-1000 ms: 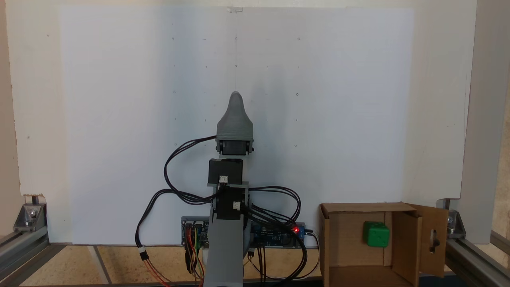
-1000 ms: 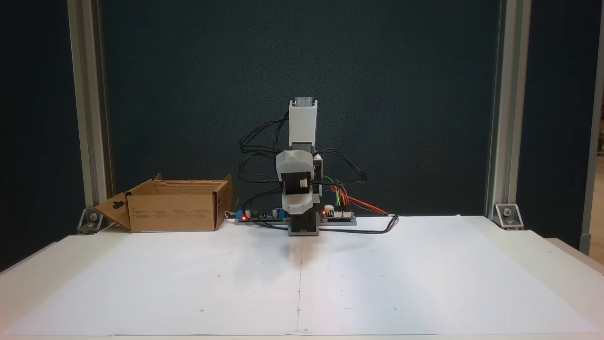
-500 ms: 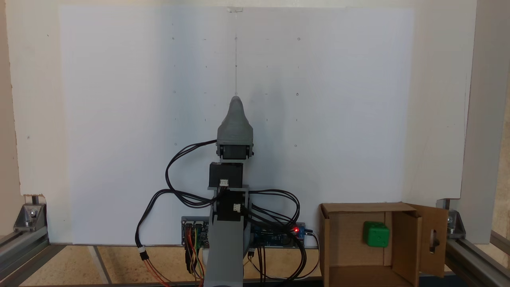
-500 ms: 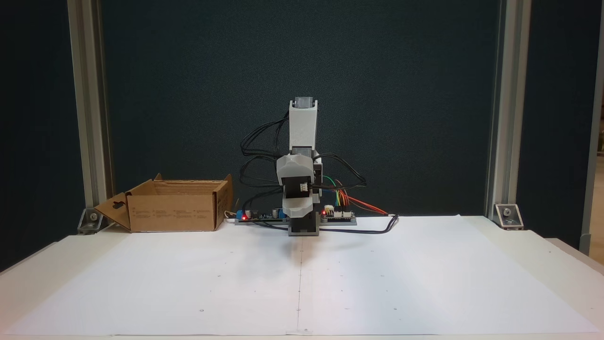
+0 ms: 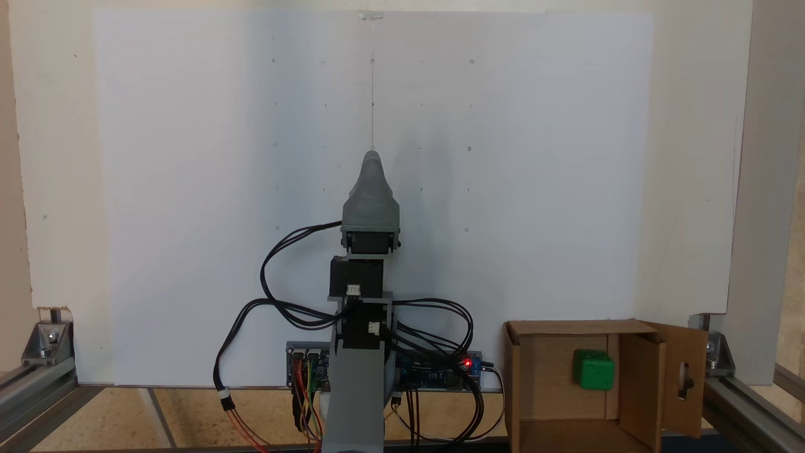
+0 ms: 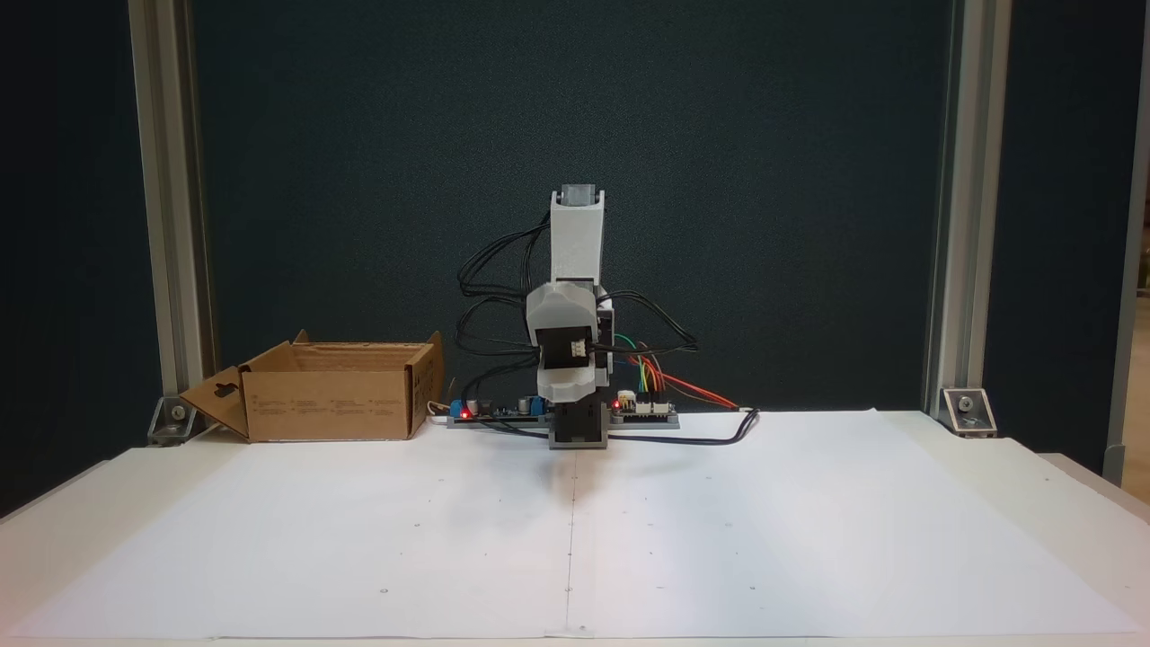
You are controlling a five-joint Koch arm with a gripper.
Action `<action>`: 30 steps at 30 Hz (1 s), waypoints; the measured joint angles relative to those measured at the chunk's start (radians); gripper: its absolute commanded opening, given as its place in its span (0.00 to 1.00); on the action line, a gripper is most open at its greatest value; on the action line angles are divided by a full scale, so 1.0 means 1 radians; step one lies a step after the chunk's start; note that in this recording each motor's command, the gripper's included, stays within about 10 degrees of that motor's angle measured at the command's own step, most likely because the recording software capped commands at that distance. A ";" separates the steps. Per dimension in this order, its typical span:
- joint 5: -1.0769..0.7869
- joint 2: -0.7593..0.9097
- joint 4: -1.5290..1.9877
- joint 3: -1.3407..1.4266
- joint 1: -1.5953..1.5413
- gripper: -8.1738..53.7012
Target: Grasp a green dice and put it in the bin.
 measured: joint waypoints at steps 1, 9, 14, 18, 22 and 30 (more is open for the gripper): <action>0.000 0.000 -0.005 0.005 0.000 0.85; 0.000 0.000 -0.048 0.023 0.000 0.85; 0.000 -0.002 -0.057 0.023 0.000 0.85; 0.000 0.000 -0.057 0.023 0.000 0.85; 0.000 0.000 -0.057 0.029 0.000 0.85; 0.000 0.000 -0.057 0.031 0.002 0.85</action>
